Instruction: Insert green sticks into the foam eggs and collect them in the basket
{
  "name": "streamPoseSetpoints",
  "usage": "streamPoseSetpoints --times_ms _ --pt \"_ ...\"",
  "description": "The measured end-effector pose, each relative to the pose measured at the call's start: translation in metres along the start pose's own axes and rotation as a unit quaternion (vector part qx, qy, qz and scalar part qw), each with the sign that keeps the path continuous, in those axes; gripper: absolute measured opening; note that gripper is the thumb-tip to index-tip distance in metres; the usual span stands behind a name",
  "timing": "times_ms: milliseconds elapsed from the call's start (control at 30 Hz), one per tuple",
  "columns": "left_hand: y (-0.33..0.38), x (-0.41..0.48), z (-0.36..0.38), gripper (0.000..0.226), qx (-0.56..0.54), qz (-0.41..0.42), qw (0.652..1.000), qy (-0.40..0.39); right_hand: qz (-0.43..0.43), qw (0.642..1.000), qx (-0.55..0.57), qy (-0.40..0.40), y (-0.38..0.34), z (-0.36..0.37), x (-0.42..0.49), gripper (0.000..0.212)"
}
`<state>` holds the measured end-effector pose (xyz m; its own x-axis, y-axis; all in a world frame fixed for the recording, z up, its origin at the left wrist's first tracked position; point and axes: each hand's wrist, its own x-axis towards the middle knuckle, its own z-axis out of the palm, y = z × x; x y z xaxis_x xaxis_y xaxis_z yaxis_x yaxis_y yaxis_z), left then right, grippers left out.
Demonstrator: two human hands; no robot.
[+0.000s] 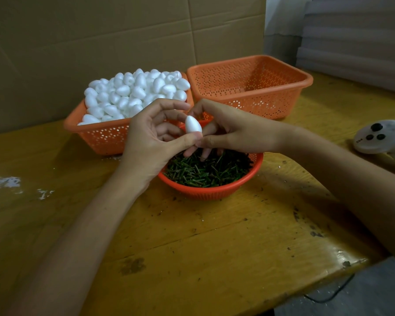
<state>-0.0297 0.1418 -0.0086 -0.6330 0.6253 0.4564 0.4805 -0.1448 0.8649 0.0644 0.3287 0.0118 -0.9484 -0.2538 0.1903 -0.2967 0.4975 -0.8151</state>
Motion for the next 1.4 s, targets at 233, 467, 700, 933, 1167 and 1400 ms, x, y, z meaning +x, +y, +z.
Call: streamPoseSetpoints --times_ms 233,467,700,933,1167,1400 --pt "-0.001 0.0 -0.002 0.034 -0.002 0.0 1.0 -0.009 -0.005 1.0 0.023 -0.002 -0.002 0.001 0.0 0.025" --pt "-0.004 0.001 -0.001 0.033 0.018 0.005 1.0 -0.008 -0.011 1.0 0.024 -0.005 -0.004 0.004 0.0 0.03" --pt "-0.007 0.001 0.0 0.03 0.029 0.009 1.0 -0.001 -0.013 1.0 0.016 -0.001 -0.004 0.004 -0.001 0.031" --pt "-0.007 0.002 -0.001 0.031 0.034 0.017 0.999 0.001 -0.011 1.0 0.014 0.006 -0.002 0.002 0.0 0.021" --pt "-0.011 0.003 0.0 0.031 0.007 0.034 0.999 0.034 0.003 0.999 -0.005 0.052 0.001 0.0 0.002 0.025" --pt "-0.011 0.004 0.0 0.01 -0.014 0.038 0.996 0.082 -0.033 0.969 0.035 0.242 -0.007 -0.03 -0.006 0.028"
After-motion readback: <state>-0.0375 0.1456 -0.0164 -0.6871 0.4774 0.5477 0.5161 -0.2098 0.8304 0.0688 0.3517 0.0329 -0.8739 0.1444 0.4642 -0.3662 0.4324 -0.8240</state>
